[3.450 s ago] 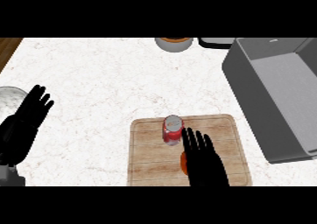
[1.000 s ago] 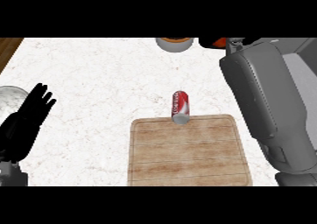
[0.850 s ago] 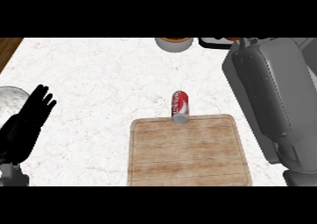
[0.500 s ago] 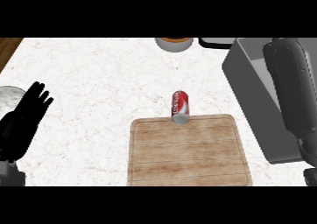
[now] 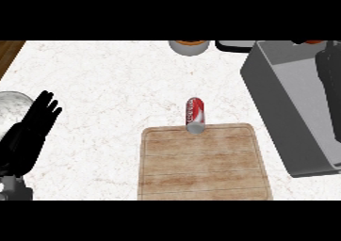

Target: Pick the tomato from the cutting board and place it in the cardboard box

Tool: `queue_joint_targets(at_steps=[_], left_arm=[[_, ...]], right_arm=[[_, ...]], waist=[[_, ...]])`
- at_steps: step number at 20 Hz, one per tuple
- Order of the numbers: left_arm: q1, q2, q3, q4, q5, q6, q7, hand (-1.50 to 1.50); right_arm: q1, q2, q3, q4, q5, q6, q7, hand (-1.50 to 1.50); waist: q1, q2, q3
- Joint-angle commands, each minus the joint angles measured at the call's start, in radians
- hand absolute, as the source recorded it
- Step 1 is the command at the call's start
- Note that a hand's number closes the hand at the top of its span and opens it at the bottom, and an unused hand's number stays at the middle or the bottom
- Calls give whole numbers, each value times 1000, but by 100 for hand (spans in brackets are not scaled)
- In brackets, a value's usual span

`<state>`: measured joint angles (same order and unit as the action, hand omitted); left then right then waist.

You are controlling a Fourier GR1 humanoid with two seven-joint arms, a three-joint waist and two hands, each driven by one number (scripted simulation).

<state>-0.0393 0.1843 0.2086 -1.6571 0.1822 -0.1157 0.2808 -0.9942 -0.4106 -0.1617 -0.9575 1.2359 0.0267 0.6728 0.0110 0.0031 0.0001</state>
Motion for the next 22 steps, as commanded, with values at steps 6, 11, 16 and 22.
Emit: queue_joint_targets(at_steps=[6, 11, 16, 22], left_arm=[[13, 13, 24, 17, 13, -26, -33, 0], [-22, 18, 19, -16, 9, -4, 15, 0], [19, 10, 23, -48, 30, -14, 30, 0], [-23, 27, 27, -15, 20, -8, 56, 0]], right_arm=[[67, -28, -82, 231, -61, -213, -178, 150], [84, -7, -141, 321, -136, -130, -153, 150], [150, -6, -185, 397, -190, -199, -225, -150], [131, -8, -237, 345, -276, -336, -383, -150]], waist=[[9, 3, 0], [5, 2, 0], [6, 0, 1], [-2, -1, 1]])
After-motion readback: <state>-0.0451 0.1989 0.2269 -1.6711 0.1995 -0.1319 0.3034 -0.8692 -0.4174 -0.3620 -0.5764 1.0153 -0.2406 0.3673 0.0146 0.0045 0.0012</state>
